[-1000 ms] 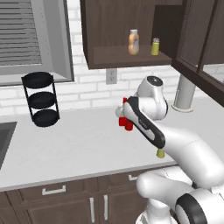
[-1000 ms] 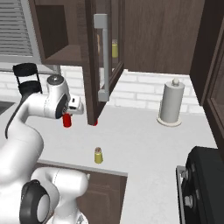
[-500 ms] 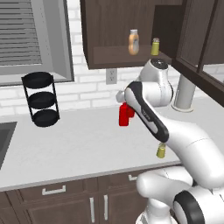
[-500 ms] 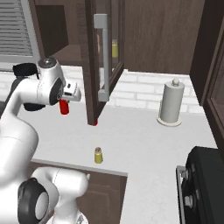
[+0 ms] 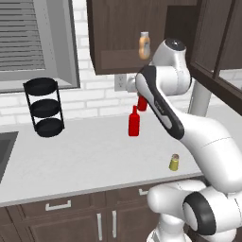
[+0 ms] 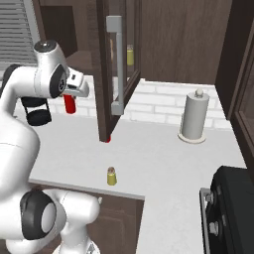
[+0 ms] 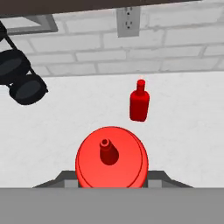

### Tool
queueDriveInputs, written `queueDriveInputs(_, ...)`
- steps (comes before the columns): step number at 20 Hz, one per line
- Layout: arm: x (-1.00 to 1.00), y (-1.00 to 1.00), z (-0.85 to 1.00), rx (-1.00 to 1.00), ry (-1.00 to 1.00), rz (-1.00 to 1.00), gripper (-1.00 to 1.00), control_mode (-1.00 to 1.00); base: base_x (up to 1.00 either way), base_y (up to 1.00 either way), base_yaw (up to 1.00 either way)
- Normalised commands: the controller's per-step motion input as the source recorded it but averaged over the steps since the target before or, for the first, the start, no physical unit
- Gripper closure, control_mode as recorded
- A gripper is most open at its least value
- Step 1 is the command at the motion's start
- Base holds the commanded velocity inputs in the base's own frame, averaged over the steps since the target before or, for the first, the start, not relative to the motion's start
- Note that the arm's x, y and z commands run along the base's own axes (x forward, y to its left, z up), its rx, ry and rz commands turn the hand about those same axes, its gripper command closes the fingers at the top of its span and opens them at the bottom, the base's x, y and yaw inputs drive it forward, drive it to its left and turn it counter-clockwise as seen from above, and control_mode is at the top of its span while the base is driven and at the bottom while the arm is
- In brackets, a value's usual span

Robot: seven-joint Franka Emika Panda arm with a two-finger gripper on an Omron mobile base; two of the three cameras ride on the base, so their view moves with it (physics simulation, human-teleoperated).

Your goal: Put the shaker and condiment bottle from the counter next to their counterparts in the cabinet.

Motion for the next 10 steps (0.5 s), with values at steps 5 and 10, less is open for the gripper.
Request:
queueDriveInputs(5,0.0,0.0,0.64,0.0,-0.01,-0.04,1.0,-1.0,0.0,0.0,0.0)
queueDriveInputs(10,0.0,0.0,0.52,0.0,-0.04,-0.05,1.0,-1.0,0.0,0.0,0.0)
